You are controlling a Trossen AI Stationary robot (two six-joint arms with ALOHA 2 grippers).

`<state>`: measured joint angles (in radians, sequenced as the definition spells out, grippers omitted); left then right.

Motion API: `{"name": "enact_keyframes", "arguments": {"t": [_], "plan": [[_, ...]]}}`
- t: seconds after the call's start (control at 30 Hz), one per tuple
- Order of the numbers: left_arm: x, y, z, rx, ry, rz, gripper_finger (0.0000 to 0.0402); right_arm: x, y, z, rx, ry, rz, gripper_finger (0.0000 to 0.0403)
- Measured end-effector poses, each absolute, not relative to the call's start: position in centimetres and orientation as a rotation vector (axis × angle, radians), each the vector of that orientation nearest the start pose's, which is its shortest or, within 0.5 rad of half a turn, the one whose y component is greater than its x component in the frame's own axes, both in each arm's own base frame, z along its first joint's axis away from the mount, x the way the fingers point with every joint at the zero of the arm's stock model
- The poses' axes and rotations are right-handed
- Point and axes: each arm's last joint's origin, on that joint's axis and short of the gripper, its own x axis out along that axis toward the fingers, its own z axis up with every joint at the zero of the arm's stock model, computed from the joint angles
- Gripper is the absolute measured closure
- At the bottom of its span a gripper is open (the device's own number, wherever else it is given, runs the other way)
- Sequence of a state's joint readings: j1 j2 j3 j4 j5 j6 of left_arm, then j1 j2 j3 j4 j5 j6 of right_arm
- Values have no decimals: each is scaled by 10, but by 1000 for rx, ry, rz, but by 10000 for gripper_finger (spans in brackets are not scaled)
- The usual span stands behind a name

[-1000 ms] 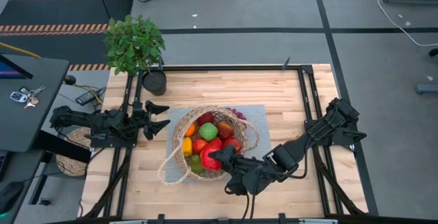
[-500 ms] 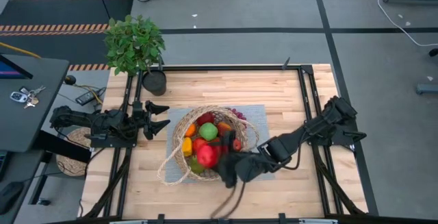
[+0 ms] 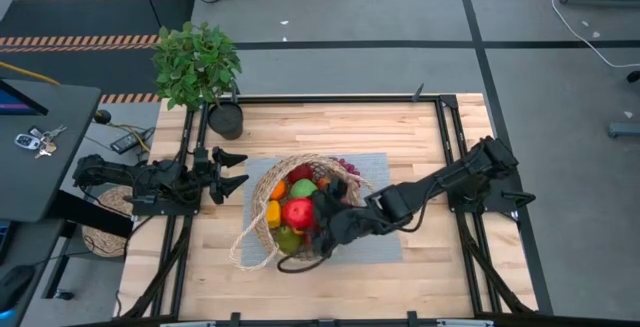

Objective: Build produce basket
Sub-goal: Put the red apple into the brown basket, then put the red grapes into the brown basket

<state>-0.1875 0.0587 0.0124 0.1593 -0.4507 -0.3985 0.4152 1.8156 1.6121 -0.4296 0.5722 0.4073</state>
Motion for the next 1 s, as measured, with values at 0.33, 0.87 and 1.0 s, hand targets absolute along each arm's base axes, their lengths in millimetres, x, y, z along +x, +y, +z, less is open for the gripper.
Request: {"name": "enact_keyframes", "arguments": {"t": [0.33,0.87,1.0], "plan": [[98,-6,178,-432,-159,239,12,383,140,291,326,640,-189,17],[98,-6,178,-431,-159,239,12,383,120,314,511,739,-182,14],[98,-6,178,-431,-159,239,12,374,140,339,504,740,-130,17]]}}
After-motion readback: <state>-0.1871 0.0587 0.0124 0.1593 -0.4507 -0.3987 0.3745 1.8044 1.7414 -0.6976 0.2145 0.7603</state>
